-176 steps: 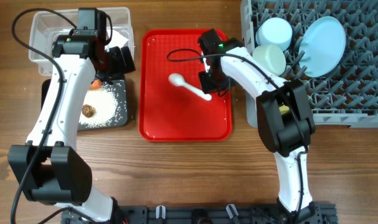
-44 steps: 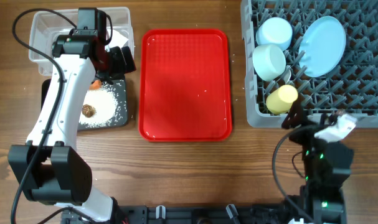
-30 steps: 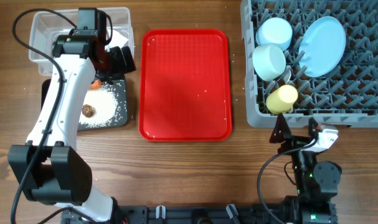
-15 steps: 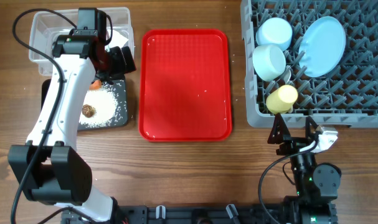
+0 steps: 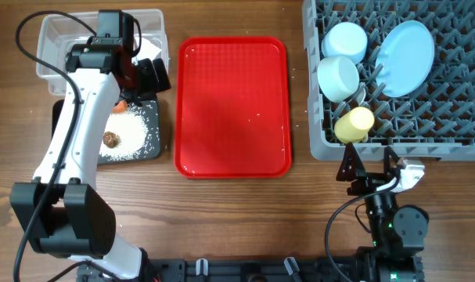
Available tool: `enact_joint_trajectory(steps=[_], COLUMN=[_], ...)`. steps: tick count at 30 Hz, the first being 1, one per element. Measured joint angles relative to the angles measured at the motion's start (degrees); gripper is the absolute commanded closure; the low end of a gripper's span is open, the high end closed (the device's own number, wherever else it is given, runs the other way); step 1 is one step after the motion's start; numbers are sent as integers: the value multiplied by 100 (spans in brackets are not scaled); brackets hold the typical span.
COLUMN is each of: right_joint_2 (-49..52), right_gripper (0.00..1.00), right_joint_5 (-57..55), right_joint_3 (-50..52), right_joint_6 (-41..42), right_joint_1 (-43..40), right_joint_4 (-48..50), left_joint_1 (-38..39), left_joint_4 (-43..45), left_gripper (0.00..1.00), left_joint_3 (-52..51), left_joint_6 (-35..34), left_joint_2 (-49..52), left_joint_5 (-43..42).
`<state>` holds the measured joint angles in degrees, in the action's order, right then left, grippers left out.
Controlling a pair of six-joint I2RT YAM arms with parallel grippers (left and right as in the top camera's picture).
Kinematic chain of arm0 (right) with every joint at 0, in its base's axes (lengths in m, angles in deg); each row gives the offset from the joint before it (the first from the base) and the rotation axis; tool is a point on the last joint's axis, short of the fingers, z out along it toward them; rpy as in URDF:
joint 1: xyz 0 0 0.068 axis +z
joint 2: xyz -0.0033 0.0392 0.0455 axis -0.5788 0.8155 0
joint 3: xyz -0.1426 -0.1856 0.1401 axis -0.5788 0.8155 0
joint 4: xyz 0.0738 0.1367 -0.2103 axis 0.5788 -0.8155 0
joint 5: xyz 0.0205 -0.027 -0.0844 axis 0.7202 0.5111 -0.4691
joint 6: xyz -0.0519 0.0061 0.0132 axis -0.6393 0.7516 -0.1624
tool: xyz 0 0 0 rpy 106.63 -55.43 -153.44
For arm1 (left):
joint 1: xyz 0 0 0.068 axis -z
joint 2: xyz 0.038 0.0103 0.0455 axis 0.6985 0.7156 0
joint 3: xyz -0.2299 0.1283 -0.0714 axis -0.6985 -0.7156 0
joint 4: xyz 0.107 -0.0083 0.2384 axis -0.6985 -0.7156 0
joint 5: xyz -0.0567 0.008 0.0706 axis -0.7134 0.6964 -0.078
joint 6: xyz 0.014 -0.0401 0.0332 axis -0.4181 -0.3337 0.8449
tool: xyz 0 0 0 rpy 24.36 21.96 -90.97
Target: Sort waste into correct bins and load items into the dishwasher rack
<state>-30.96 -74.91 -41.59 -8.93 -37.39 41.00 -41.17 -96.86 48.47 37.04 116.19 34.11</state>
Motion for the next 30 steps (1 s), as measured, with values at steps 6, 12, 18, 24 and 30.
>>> enact_joint_trajectory(steps=[6,12,18,24,30], right_joint_2=[0,0,0,0,-7], right_gripper=[0,0,0,0,0], right_joint_5=[0,0,0,0,0], right_joint_3=[0,0,0,0,2], right_joint_6=[0,0,0,0,2], right_joint_1=[0,0,0,0,0], right_joint_4=[0,0,-2,-2,-2], left_joint_1=[2,13,260,402,365], left_joint_4=[0,380,2796,5329,6507], left_gripper=[0,0,0,0,0], left_joint_3=[0,-11,-984,-4249,-6929], left_joint_6=[0,48,94,133,131], left_joint_2=[0,0,-492,-2702,-5276], left_joint_5=[2,0,-103,-195,-195])
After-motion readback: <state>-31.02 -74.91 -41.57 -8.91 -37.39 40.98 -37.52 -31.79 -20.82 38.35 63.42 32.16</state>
